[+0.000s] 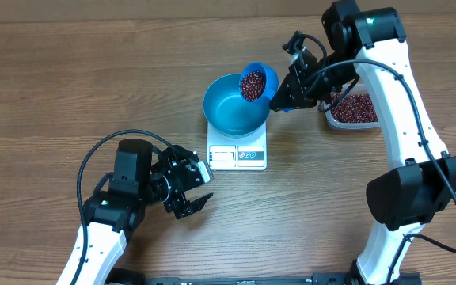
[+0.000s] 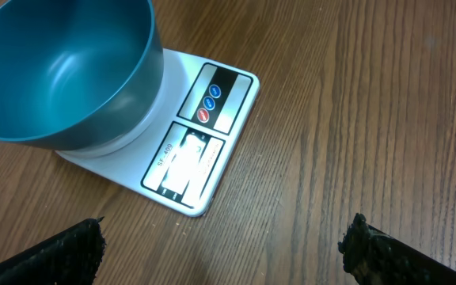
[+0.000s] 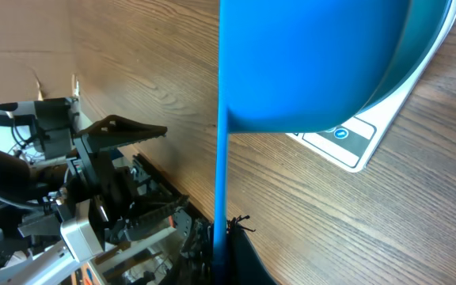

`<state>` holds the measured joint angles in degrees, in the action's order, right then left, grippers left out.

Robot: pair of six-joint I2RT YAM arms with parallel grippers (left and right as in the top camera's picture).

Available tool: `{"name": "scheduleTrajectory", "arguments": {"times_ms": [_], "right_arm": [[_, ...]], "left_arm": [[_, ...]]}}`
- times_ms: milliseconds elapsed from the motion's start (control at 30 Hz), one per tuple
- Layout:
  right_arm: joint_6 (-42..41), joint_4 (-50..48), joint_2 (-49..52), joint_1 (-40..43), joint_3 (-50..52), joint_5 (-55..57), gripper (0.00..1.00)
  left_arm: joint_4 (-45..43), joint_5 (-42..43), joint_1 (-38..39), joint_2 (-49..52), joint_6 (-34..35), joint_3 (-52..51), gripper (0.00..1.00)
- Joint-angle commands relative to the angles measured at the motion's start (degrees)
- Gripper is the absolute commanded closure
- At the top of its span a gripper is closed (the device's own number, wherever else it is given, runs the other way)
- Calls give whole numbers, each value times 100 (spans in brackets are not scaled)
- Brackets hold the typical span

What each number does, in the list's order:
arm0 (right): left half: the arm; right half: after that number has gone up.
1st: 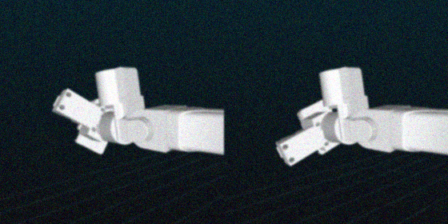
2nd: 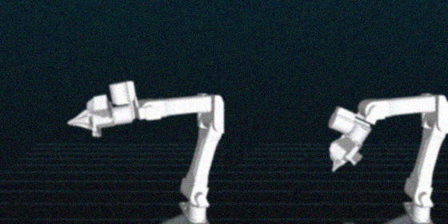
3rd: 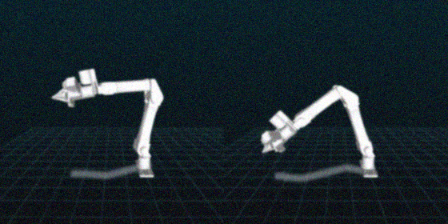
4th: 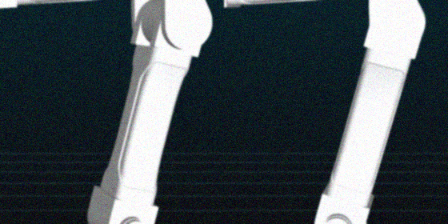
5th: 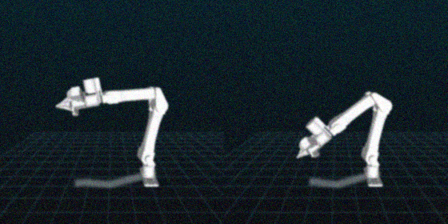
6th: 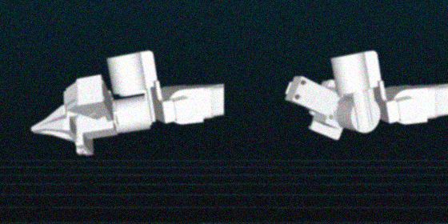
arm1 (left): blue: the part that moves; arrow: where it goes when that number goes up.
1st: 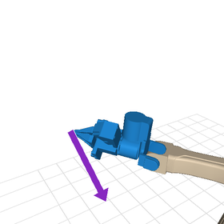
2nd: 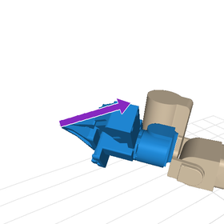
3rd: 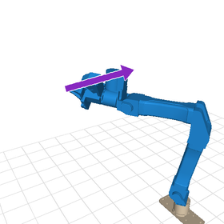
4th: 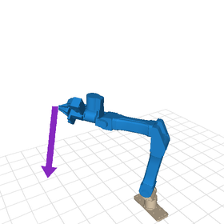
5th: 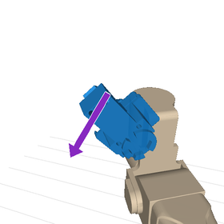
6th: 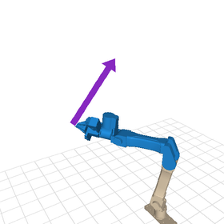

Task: Scoop item into bowl and weigh 150g on scale
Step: 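Lift the filled scoop and carry it left over the teal bowl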

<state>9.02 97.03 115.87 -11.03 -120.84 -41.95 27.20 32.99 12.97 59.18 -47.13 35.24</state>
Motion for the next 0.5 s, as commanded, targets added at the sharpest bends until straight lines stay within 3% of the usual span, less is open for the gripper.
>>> {"name": "scheduleTrajectory", "arguments": {"times_ms": [0, 467], "right_arm": [[22, -52, -284, -22, -199, 116, 96], [42, -131, -284, -22, -199, 76, 96]], "left_arm": [[-2, 92, -31, 39, -109, -26, 0], [-2, 92, -31, 39, -109, -26, 0]]}}
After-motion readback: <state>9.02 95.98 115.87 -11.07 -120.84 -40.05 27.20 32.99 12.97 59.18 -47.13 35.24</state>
